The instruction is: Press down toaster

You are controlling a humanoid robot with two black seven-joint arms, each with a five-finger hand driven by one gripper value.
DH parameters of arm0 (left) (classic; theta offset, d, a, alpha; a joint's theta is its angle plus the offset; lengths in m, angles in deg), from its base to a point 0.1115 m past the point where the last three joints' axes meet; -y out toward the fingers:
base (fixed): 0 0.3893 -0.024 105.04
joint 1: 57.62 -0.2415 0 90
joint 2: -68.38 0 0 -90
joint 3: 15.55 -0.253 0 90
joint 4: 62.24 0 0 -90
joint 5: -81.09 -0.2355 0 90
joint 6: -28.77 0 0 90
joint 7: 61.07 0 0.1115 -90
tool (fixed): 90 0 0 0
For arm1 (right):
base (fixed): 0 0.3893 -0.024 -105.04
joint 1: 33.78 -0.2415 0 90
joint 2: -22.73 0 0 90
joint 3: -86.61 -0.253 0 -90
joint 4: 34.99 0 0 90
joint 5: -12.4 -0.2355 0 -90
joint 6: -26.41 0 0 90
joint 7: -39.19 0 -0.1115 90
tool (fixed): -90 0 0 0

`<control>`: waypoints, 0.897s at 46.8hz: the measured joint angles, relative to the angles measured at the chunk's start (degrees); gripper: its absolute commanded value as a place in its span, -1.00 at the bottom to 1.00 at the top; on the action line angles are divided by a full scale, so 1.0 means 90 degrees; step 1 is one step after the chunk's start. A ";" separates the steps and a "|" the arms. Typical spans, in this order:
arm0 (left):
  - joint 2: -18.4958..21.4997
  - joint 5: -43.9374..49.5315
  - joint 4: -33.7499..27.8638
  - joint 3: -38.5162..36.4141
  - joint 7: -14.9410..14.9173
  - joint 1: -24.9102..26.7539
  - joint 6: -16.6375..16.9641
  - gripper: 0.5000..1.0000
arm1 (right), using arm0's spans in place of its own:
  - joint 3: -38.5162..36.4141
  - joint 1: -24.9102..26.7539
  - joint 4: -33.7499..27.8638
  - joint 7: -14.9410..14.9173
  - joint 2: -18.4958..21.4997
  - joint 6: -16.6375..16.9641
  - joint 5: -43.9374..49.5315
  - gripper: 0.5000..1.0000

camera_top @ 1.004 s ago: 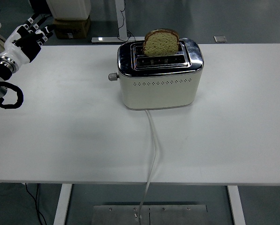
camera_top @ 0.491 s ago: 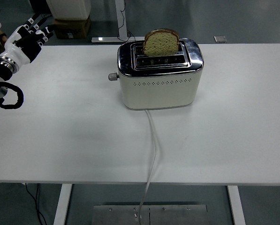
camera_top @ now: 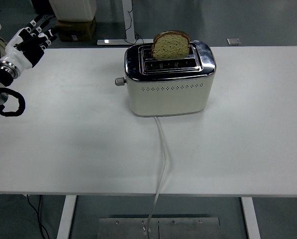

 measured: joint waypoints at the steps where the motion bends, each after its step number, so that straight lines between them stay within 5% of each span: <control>1: 0.0000 0.0000 -0.0002 0.0001 -0.0005 0.0013 0.0000 1.00 | 0.0000 -0.0002 0.0000 0.0001 0.0000 0.0000 0.0000 1.00; 20: 0.0000 -0.0006 -0.0278 -0.0024 -0.0635 0.0372 0.0229 1.00 | 0.0000 0.0000 0.0000 0.0004 0.0000 0.0009 0.0000 1.00; 31: 0.0696 -0.0074 -0.1847 -0.0058 -0.0903 0.0390 0.0364 1.00 | 0.0002 -0.0009 0.0000 0.0007 0.0000 0.0010 0.0000 1.00; 42: 0.1391 -0.1353 -0.2986 -0.0068 -0.1176 0.0589 0.0395 1.00 | 0.0001 -0.0008 -0.0001 0.0006 0.0000 0.0009 0.0000 1.00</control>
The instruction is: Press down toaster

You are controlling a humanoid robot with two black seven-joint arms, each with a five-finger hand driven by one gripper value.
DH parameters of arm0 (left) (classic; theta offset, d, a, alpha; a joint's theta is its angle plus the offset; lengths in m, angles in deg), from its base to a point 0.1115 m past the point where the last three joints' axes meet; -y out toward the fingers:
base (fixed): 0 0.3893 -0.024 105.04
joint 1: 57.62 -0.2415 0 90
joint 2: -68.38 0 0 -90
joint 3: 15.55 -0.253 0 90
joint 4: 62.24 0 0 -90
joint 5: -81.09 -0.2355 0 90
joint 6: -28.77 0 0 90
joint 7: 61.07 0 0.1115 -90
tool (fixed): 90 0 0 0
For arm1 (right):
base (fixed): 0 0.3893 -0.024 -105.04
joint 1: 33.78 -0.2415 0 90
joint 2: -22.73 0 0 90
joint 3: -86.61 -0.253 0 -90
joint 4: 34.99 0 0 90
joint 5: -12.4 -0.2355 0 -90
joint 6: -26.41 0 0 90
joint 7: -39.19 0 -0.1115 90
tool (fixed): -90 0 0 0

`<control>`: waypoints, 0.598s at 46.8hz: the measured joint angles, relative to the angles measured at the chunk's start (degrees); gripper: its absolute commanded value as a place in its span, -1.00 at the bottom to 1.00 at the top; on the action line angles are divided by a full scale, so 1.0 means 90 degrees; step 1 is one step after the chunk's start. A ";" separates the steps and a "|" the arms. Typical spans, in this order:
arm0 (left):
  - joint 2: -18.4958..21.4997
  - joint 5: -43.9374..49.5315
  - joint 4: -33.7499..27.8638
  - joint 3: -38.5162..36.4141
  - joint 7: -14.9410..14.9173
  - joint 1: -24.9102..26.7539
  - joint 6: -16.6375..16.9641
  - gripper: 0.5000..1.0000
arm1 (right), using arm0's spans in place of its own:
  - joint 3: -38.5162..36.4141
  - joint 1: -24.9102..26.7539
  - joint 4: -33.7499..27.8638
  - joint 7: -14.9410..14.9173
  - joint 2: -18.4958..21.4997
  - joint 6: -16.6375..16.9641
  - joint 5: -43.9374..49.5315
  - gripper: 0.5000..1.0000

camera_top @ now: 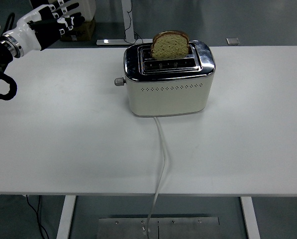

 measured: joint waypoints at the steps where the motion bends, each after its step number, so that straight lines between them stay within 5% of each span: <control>1: 0.0060 -0.0095 -0.0053 0.0000 -0.0067 0.0050 -0.0020 1.00 | 0.0000 0.0000 0.0001 0.0000 0.0000 0.0000 0.0000 1.00; 15: 0.0412 -0.1327 -0.0562 -0.0091 -0.0690 0.0555 -0.0602 1.00 | -0.0001 0.0000 0.0001 -0.0004 0.0000 -0.0001 0.0000 1.00; 28: 0.0561 -0.2180 -0.0904 -0.1670 -0.0739 0.1593 -0.0875 1.00 | -0.0001 0.0000 0.0000 -0.0004 0.0000 -0.0002 0.0000 0.99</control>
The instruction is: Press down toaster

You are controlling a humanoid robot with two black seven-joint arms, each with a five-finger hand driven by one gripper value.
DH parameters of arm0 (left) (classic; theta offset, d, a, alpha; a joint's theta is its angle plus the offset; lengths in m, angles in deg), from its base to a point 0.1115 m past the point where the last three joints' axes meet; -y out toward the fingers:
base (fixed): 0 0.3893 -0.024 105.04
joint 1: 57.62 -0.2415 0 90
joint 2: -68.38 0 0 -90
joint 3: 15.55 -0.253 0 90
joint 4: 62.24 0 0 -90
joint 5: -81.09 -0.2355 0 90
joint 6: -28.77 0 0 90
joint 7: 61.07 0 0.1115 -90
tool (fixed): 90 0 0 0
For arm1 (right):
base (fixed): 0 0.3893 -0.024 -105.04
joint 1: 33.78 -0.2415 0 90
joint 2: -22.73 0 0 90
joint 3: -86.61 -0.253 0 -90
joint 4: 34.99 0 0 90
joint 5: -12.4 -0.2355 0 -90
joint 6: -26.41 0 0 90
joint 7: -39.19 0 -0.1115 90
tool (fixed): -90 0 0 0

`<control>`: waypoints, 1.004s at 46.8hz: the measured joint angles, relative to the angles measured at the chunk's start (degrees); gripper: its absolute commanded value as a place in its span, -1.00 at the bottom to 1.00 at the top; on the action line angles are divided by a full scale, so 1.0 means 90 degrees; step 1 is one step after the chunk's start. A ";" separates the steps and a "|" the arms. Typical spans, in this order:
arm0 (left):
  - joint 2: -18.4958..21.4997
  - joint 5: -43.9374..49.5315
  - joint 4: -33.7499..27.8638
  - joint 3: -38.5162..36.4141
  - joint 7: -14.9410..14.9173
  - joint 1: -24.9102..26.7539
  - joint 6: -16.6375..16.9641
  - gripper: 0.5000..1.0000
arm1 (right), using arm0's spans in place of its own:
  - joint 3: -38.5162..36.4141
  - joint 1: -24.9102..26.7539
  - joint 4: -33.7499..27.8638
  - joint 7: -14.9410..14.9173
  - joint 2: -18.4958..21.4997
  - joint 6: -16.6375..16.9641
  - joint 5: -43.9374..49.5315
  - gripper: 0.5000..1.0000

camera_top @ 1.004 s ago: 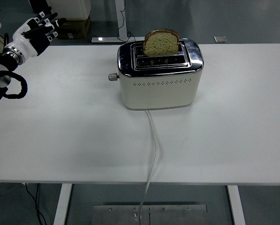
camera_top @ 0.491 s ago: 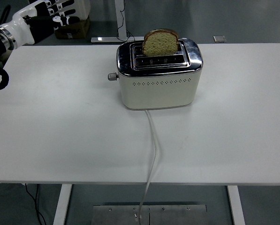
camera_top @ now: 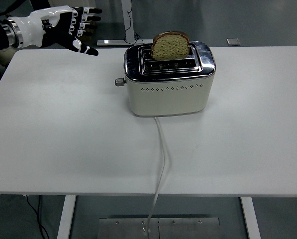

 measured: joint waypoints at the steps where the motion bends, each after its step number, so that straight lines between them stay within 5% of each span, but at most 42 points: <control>1: 0.0012 -0.0016 -0.0001 -0.0141 -0.0002 0.0097 -0.0053 1.00 | 0.0000 -0.0001 0.0001 0.0001 0.0000 0.0000 0.0000 1.00; 10: 0.0091 -0.0063 -0.0047 -0.1497 0.0000 0.1035 -0.0626 1.00 | 0.0000 0.0000 0.0001 0.0003 0.0000 0.0000 0.0000 1.00; 18: 0.0129 -0.0269 -0.0053 -0.2067 0.0000 0.1438 -0.0777 1.00 | 0.0000 -0.0006 0.0001 0.0001 0.0000 0.0000 0.0000 1.00; 47: -0.0399 -0.0940 -0.0007 -0.2576 0.0000 0.1192 -0.0678 1.00 | 0.0000 -0.0010 -0.0004 0.0000 0.0000 -0.0002 0.0000 1.00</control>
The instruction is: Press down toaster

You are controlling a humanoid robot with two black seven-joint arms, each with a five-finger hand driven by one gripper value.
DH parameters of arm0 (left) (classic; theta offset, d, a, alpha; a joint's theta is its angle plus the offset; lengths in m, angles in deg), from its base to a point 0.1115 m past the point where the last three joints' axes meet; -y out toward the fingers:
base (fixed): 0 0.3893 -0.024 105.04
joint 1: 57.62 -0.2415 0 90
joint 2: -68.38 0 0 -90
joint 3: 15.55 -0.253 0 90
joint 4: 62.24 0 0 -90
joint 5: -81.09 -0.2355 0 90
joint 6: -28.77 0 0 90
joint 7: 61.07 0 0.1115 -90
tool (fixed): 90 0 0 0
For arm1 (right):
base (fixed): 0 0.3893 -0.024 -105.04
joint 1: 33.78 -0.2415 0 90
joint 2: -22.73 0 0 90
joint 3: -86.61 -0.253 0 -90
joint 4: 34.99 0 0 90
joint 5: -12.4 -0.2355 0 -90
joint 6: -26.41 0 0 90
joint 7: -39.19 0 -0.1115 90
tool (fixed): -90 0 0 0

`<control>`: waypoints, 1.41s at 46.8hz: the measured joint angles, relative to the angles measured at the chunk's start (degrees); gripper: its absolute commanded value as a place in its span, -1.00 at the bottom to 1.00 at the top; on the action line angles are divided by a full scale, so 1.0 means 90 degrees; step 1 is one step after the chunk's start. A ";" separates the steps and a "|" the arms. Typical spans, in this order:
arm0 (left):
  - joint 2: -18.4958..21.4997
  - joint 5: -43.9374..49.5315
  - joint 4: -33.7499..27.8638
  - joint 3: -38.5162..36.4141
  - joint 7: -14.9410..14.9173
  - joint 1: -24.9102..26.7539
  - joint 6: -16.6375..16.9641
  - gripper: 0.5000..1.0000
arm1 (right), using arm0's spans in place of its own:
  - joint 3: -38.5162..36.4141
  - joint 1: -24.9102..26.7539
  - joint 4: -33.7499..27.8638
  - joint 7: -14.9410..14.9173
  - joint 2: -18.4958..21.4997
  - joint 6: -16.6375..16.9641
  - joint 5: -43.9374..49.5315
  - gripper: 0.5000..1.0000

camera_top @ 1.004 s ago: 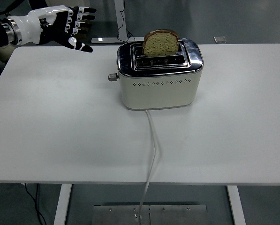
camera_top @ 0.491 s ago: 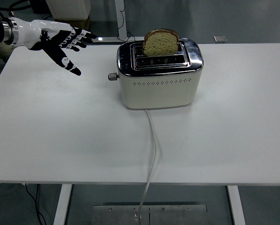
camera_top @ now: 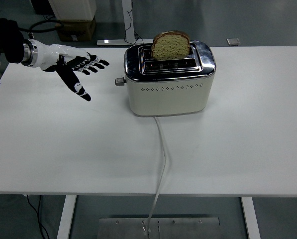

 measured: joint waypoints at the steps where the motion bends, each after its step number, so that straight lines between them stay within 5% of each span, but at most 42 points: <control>1: -0.0018 0.0000 0.0007 -0.0001 0.0000 -0.0022 0.0005 1.00 | 0.0000 0.0002 0.0001 0.0000 0.0000 0.0001 0.0000 1.00; 36: -0.0763 -0.0010 0.0502 -0.0264 0.0001 -0.0117 0.0047 1.00 | 0.0000 0.0002 -0.0006 0.0000 0.0000 -0.0007 0.0000 1.00; 66: -0.0792 -0.0007 0.0591 -0.0261 0.0001 -0.0317 0.0063 1.00 | 0.0000 0.0001 -0.0005 -0.0001 0.0000 -0.0007 0.0000 1.00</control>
